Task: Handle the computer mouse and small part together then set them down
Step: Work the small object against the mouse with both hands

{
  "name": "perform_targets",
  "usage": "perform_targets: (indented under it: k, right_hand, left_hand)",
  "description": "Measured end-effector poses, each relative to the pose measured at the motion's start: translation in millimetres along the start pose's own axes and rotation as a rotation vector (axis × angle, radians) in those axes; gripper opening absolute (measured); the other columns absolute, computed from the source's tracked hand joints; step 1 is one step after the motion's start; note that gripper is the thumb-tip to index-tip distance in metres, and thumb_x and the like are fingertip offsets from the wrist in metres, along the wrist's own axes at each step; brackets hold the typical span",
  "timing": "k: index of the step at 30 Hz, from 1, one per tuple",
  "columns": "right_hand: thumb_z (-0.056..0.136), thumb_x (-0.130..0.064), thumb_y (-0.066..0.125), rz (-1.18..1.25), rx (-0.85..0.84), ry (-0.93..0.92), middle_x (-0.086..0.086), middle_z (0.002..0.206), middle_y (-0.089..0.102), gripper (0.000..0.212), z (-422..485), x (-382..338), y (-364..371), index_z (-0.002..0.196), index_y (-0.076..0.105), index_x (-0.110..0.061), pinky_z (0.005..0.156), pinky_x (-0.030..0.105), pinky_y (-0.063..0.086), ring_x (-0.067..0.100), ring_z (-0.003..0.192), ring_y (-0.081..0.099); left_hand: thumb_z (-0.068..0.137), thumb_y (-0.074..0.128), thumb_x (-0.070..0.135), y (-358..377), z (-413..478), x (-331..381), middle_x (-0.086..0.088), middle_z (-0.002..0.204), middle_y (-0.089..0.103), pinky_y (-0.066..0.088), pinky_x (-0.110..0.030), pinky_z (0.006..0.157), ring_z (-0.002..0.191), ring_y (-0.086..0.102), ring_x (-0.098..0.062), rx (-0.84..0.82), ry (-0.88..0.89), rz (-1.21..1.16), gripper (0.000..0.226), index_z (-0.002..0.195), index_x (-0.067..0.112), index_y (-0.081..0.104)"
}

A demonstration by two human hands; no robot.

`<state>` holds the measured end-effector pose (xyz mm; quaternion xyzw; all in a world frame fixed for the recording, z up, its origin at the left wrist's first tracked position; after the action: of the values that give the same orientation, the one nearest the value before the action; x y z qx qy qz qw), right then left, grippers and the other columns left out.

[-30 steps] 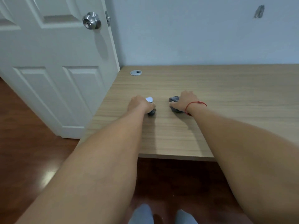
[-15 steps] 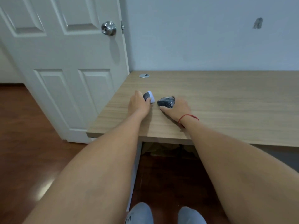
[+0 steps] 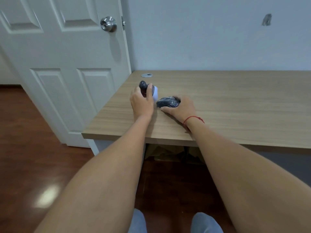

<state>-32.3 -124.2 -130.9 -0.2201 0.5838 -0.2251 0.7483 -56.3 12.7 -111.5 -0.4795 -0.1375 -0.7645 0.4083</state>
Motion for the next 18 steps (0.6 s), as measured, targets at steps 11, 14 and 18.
perform_targets:
  k: [11,14,18]
  right_hand:
    - [0.060,-0.054,0.077,-0.067,-0.023,-0.050,0.000,0.112,0.070,0.072,0.4,-2.2,4.0,0.121,0.063,-0.019,0.093,0.040,0.054,0.020,0.102,0.064]
    - [0.065,-0.047,0.070,-0.101,-0.035,-0.093,-0.001,0.099,0.071,0.047,-2.0,-2.8,2.8,0.106,0.066,-0.025,0.089,0.043,0.054,0.021,0.093,0.065]
    - [0.063,-0.052,0.066,-0.140,-0.045,-0.121,-0.001,0.094,0.070,0.044,-4.9,-4.5,2.6,0.099,0.065,-0.027,0.085,0.045,0.054,0.024,0.089,0.065]
  left_hand:
    - [0.094,0.052,0.037,1.1,-2.6,-2.2,-0.016,0.102,0.066,0.045,-0.039,0.077,0.097,0.061,-0.034,-0.106,0.075,0.486,0.036,0.095,0.002,0.060]
    - [0.096,0.052,0.035,0.8,-7.6,3.2,-0.017,0.099,0.065,0.043,-0.035,0.074,0.094,0.060,-0.033,-0.085,0.153,0.362,0.036,0.094,0.000,0.059]
    - [0.094,0.056,0.030,2.5,-11.7,8.1,-0.017,0.093,0.065,0.040,-0.027,0.073,0.087,0.060,-0.029,-0.128,0.221,0.120,0.032,0.091,-0.002,0.060]
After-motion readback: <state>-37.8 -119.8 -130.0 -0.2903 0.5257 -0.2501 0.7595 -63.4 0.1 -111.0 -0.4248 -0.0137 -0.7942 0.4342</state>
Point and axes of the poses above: each hand's wrist, its own z-axis towards the middle knuckle, its own y-axis out of the palm, x = y × z, the point moved 1 cm from there along z, towards the middle knuckle
